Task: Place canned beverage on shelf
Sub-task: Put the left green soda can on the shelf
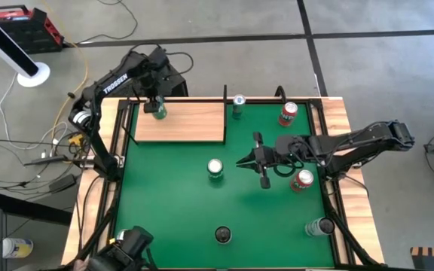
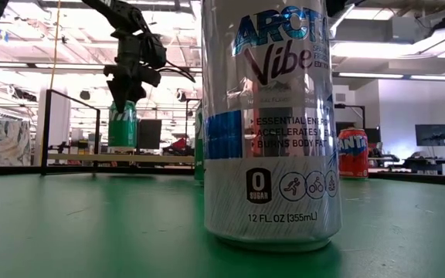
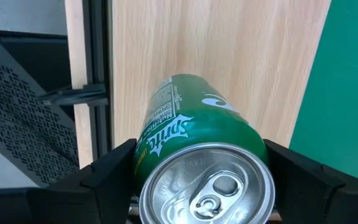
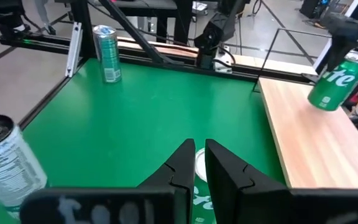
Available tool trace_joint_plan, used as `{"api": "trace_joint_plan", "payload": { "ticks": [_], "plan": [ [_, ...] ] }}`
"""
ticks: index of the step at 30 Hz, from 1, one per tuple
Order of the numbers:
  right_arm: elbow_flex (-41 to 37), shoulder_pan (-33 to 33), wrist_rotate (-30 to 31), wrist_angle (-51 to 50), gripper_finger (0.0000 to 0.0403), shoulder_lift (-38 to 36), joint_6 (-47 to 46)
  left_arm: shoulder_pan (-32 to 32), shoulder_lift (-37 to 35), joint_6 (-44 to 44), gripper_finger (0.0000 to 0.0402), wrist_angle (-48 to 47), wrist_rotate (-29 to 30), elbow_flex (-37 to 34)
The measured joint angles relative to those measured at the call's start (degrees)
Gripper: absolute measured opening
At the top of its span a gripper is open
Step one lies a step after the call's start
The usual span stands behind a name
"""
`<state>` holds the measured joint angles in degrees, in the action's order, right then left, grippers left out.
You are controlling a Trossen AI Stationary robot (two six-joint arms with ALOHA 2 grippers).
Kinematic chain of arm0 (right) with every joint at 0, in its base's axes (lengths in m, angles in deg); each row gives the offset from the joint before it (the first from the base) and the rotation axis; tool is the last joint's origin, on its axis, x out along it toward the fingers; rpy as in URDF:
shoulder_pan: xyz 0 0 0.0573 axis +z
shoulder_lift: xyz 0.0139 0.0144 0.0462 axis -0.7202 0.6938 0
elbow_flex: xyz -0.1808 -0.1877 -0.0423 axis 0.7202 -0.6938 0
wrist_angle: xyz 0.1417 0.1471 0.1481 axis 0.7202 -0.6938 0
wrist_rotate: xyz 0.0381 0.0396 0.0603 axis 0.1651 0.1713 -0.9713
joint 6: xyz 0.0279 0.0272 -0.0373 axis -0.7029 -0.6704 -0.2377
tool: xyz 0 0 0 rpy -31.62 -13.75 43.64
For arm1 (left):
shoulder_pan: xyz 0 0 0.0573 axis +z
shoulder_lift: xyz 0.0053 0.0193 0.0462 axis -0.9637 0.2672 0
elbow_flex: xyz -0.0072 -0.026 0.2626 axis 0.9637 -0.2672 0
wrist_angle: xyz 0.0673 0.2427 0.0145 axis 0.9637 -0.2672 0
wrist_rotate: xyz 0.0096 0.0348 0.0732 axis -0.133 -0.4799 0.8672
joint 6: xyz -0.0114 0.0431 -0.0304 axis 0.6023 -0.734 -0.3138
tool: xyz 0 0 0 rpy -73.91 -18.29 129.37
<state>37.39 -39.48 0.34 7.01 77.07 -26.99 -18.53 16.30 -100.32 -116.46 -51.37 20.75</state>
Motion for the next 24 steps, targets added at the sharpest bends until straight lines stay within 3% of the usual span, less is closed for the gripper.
{"api": "trace_joint_plan", "payload": {
  "ticks": [11,24],
  "plan": [
    [0.0,0.0,0.0,0.1,0.0063,0.0,0.9,-0.1,0.0,3.1,0.0321,1.3,-0.3,-2.5],
    [0.0,-0.8,0.2,0.1,0.0063,0.0,0.9,-1.3,-0.1,5.8,0.0328,4.4,2.8,-6.4]
  ]
}}
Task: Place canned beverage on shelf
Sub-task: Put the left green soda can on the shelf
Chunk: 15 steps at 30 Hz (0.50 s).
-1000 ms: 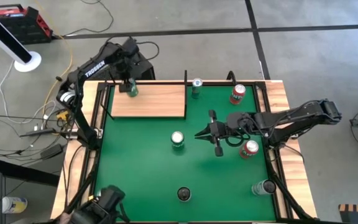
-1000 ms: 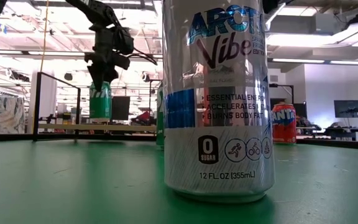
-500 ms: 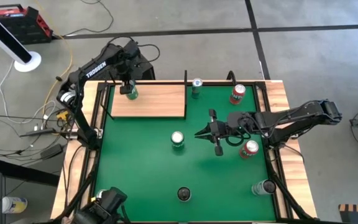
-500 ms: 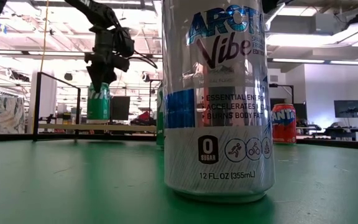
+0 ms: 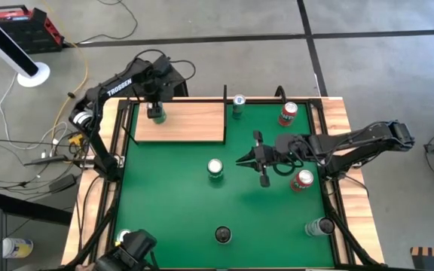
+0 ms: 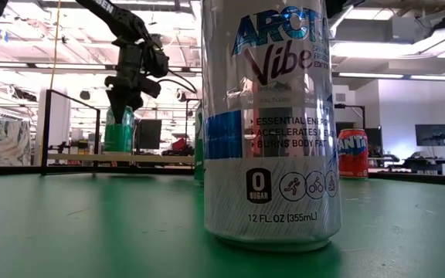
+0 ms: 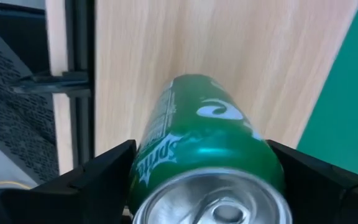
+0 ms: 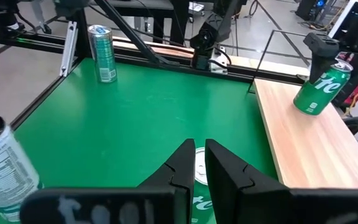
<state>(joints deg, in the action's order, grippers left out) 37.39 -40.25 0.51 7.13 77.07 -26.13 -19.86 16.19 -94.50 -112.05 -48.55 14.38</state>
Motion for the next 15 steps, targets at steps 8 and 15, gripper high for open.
{"api": "trace_joint_plan", "payload": {
  "ticks": [8,15],
  "plan": [
    [0.0,-0.1,0.0,0.0,0.0063,0.0,0.5,-0.7,0.0,1.8,0.0346,0.1,-0.9,2.2],
    [0.0,-0.4,0.0,0.0,0.0063,0.0,0.4,-0.9,-0.5,1.6,0.0363,-0.3,-2.4,6.4]
  ]
}}
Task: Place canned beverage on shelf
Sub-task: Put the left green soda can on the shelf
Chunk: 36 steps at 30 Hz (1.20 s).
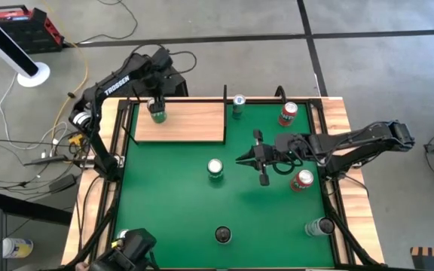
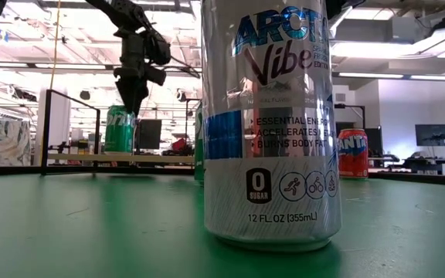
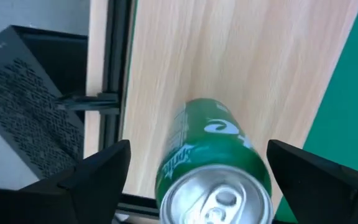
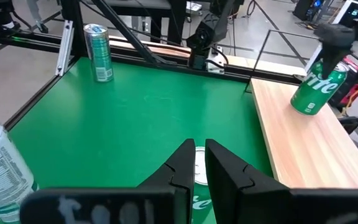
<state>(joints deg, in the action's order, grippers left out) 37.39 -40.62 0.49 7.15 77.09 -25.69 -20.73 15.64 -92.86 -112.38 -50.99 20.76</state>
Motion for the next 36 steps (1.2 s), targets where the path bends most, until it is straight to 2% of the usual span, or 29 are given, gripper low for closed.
{"api": "trace_joint_plan", "payload": {
  "ticks": [5,9,12,15,18,21,25,28,34,36],
  "plan": [
    [0.0,-0.5,0.2,1.5,0.0063,0.0,0.0,-0.2,-3.2,1.5,0.0364,0.0,-7.6,4.7],
    [0.0,-2.2,0.3,4.9,0.0063,0.0,-0.1,-1.1,-7.2,11.0,0.0364,-0.2,-14.7,8.3],
    [0.3,-4.2,0.3,8.5,0.0063,0.8,-1.9,-2.8,-12.2,16.2,0.0359,-0.7,-22.7,8.9],
    [3.2,-6.7,0.0,8.4,0.0063,3.1,-3.8,-5.4,-17.1,18.9,0.0339,-2.4,-30.6,8.9],
    [9.3,-9.3,-2.1,6.5,0.0063,7.6,-3.6,-9.6,-22.1,21.8,0.0304,-4.0,-33.8,8.9],
    [17.6,-11.6,-5.2,3.4,0.0063,14.6,-3.7,-14.8,-26.9,24.8,0.0261,-5.4,-32.3,8.5],
    [30.7,-14.2,-8.8,-4.6,0.0063,25.1,-3.7,-21.8,-34.5,30.0,0.0194,-5.3,-25.5,5.7],
    [41.3,-15.8,-9.1,-11.9,0.0063,33.0,-6.0,-25.9,-41.0,34.6,0.0141,-3.0,-20.1,1.4],
    [61.6,-18.4,-9.1,-23.8,0.0063,48.4,-5.7,-29.3,-54.5,41.8,0.0023,9.8,-15.9,-11.7],
    [67.5,-19.4,-9.3,-26.9,0.0059,53.1,-5.7,-29.3,-58.5,43.7,0.0008,15.2,-15.2,-16.2]
  ]
}}
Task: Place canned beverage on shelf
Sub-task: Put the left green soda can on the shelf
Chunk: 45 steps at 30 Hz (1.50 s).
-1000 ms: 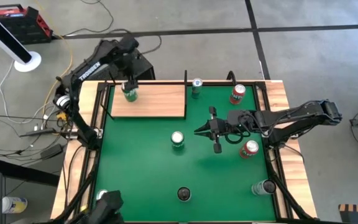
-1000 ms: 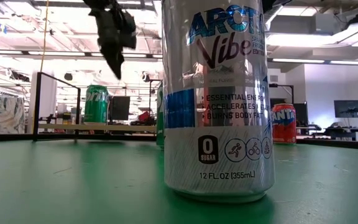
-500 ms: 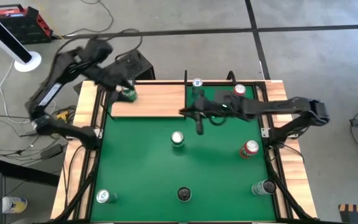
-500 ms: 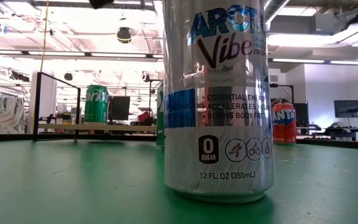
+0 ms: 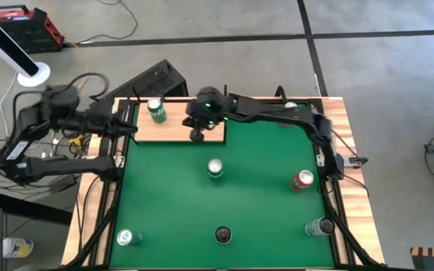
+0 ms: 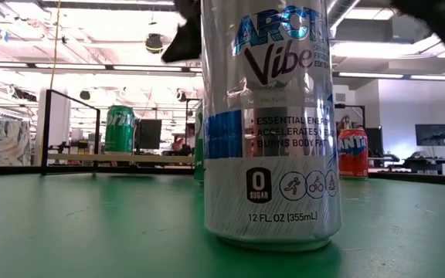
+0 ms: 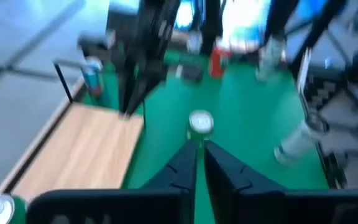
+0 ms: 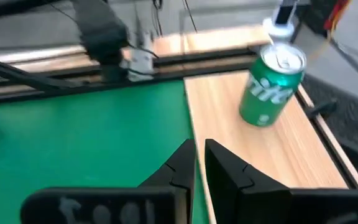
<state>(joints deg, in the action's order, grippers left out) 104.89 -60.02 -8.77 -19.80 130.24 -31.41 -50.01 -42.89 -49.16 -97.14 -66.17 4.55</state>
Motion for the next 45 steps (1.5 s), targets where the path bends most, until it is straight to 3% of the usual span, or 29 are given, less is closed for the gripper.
{"api": "trace_joint_plan", "payload": {
  "ticks": [7,13,18,24,32,39,45],
  "plan": [
    [17.1,-3.0,-4.0,-5.2,0.0016,14.6,-3.0,0.0,-8.1,5.6,0.0001,6.7,0.9,-9.9],
    [16.2,-4.3,-4.4,3.8,0.0016,19.0,-14.5,0.0,-9.2,8.0,0.0,7.1,1.1,-12.7],
    [16.5,-4.6,-5.4,3.1,0.0016,20.1,-12.6,0.0,-7.6,12.5,0.0,8.0,6.4,-15.7],
    [16.5,-4.5,-4.6,-12.0,0.0016,11.6,-5.6,0.1,2.4,13.4,0.0,12.9,14.1,-21.0],
    [16.5,-4.5,0.5,-32.9,0.0016,-3.1,3.6,0.1,21.7,12.0,0.0,24.0,25.9,-21.3],
    [16.5,-4.6,2.1,-36.2,0.0025,-12.3,3.8,0.1,33.8,10.1,0.0,21.1,27.2,-14.6],
    [16.5,-6.6,3.5,-39.6,0.002,-16.0,4.2,0.6,42.2,5.6,0.0,7.9,31.0,-5.3]
  ]
}}
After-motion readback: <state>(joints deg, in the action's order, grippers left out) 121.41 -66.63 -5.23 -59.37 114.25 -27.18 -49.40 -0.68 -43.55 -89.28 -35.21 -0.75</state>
